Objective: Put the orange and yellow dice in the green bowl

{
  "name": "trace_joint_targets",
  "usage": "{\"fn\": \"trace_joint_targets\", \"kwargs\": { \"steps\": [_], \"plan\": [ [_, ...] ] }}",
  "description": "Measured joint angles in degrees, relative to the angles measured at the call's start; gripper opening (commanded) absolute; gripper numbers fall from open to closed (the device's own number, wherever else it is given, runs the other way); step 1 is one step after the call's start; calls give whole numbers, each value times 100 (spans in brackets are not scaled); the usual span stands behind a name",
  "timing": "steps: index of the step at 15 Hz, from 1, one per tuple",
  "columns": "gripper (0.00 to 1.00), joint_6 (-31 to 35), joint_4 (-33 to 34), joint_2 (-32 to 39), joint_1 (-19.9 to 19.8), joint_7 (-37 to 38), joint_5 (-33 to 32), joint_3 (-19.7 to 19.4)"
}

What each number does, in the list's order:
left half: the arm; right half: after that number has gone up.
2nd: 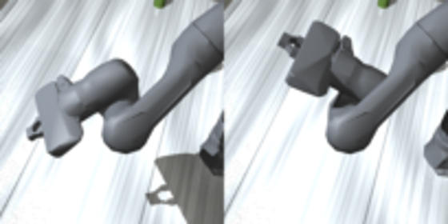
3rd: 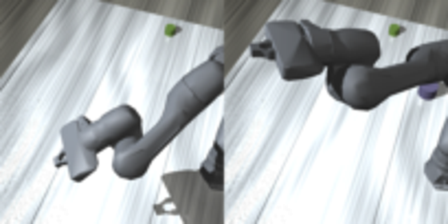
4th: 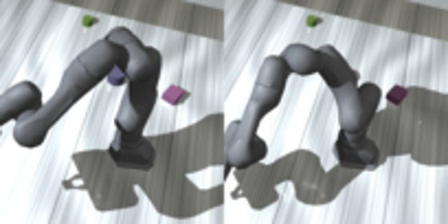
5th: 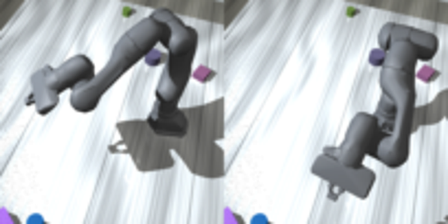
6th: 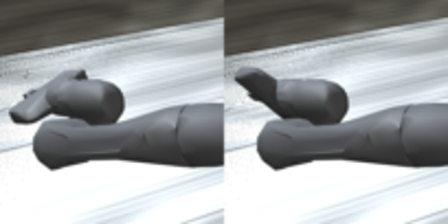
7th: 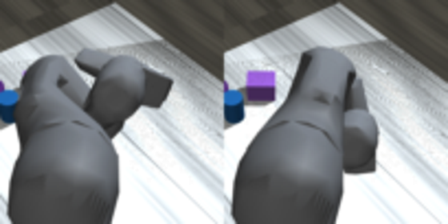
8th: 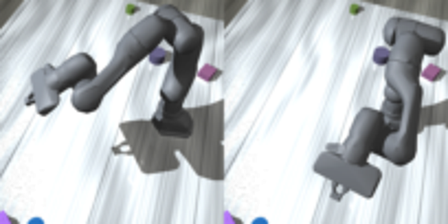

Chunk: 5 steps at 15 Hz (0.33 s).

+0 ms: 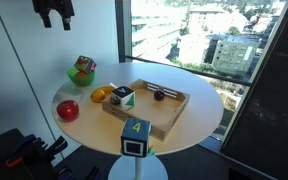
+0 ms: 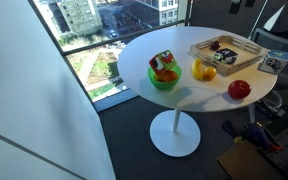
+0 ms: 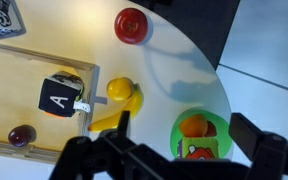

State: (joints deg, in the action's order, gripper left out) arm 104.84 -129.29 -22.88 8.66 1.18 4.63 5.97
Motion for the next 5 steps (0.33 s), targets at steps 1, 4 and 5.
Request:
{"fn": "trace_joint_targets", "kwargs": {
  "steps": [1,4,5],
  "plan": [
    [100,-10,-1,0,0,0,0,-11],
    [100,-15,-1,0,0,0,0,-20],
    [100,-15,-2,0,0,0,0,-20]
  ]
}}
